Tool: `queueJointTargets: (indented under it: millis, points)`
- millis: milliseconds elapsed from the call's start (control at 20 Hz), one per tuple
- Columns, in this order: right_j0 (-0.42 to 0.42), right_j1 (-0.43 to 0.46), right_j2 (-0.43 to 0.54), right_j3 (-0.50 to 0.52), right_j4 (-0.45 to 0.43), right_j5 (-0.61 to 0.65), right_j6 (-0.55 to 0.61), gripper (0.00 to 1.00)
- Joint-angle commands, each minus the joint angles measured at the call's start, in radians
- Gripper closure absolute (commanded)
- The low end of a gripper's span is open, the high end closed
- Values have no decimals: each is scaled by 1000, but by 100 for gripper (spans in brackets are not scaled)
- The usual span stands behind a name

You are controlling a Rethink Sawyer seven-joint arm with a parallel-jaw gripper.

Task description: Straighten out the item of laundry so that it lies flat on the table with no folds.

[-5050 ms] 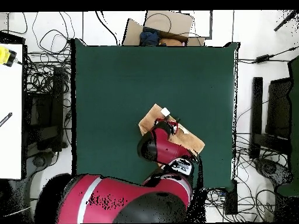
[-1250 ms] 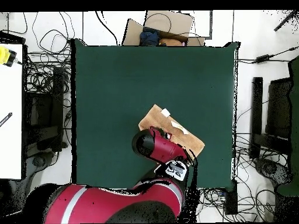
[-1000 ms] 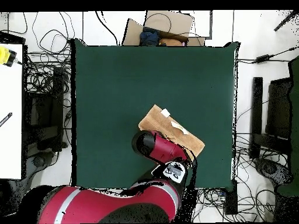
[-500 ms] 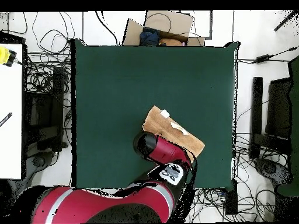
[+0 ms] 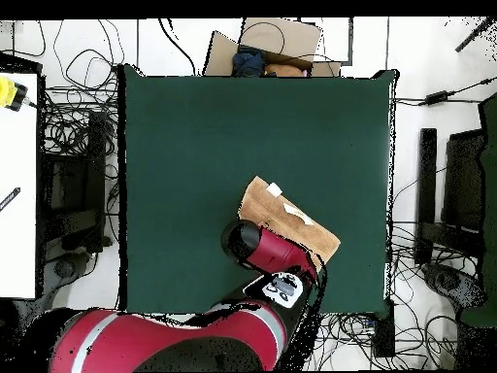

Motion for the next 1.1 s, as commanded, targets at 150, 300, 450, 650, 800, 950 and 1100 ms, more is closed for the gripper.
queueJointTargets:
  millis: [150, 300, 450, 650, 800, 950, 1100]
  points:
    - [24, 51, 36, 12, 50, 121, 297, 0]
    - [3, 49, 69, 8, 57, 126, 280, 0]
    - [-43, 30, 135, 33, 80, 137, 266, 0]
    - [-92, -1, 218, 75, 112, 136, 243, 0]
    - [-113, -19, 258, 104, 130, 139, 238, 0]
    - [-121, -20, 280, 107, 144, 144, 243, 0]
    - [-120, -21, 281, 106, 149, 160, 251, 0]
